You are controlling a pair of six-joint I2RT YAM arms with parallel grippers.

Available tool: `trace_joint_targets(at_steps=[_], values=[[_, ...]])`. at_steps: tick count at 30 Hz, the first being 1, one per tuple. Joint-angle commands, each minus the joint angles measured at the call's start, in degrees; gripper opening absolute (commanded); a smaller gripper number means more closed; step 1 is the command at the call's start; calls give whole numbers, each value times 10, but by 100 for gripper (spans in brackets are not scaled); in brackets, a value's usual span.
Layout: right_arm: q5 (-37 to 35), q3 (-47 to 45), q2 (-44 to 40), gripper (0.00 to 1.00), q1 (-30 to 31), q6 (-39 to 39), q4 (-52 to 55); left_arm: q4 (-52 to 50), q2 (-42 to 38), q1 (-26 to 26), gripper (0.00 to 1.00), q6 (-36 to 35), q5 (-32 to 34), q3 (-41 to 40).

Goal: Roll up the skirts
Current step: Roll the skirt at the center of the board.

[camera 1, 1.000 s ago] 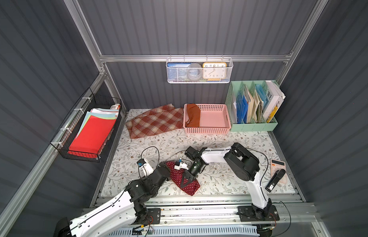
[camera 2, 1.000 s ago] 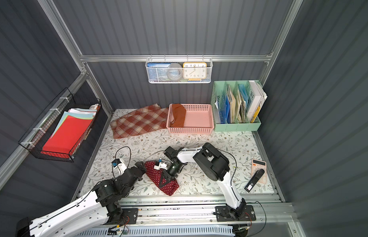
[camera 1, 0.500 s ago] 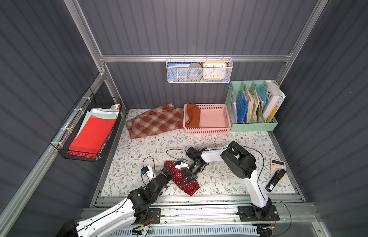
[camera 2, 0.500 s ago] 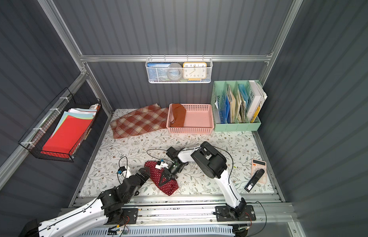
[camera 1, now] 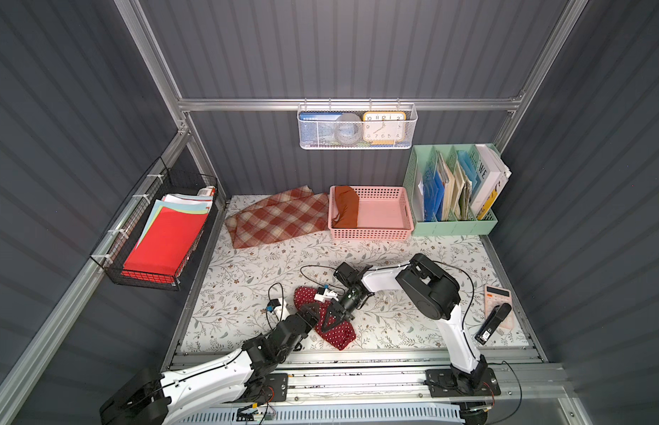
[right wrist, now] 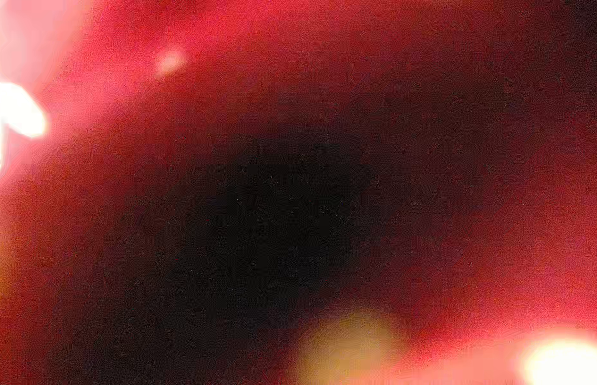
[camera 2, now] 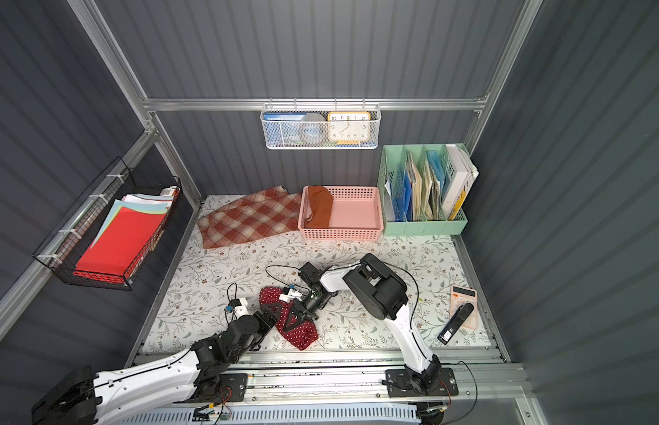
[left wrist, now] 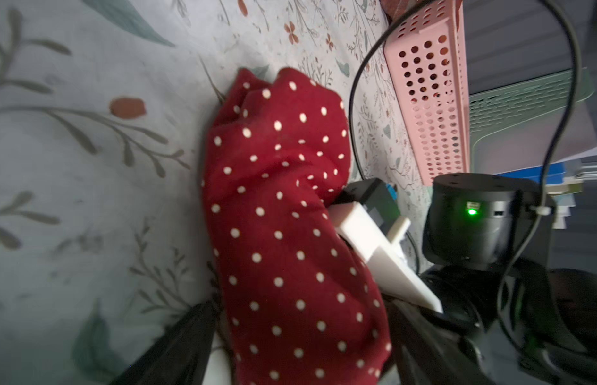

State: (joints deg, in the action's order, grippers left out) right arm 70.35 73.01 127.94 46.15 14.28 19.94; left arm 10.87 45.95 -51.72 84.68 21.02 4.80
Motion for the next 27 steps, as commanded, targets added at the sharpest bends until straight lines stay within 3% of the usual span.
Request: trace_joint_targets(at_steps=[1,5,8,12,16,18,23,25,27], values=[[-148,-35,58,0,-20,35,0,-69,-5,-7,91,8,-48,-7],[-145,-38,54,0,-24,40,-11,-68,44,-31,88,19,-55,-10],[-126,-47,53,0,-29,57,-39,-48,99,-73,84,57,-2,-15],[-112,-46,55,0,-29,70,-58,53,225,-88,63,43,26,9],[-110,-52,52,0,-29,63,-55,103,325,-94,52,64,33,22],[-109,-58,47,0,-29,57,-52,153,345,-93,51,84,38,-4],[-104,-59,48,0,-29,54,-49,83,324,-94,62,58,63,27],[-101,-58,48,0,-29,53,-49,88,321,-93,61,45,74,27],[-100,-60,45,0,-29,54,-49,132,329,-94,52,29,83,18]])
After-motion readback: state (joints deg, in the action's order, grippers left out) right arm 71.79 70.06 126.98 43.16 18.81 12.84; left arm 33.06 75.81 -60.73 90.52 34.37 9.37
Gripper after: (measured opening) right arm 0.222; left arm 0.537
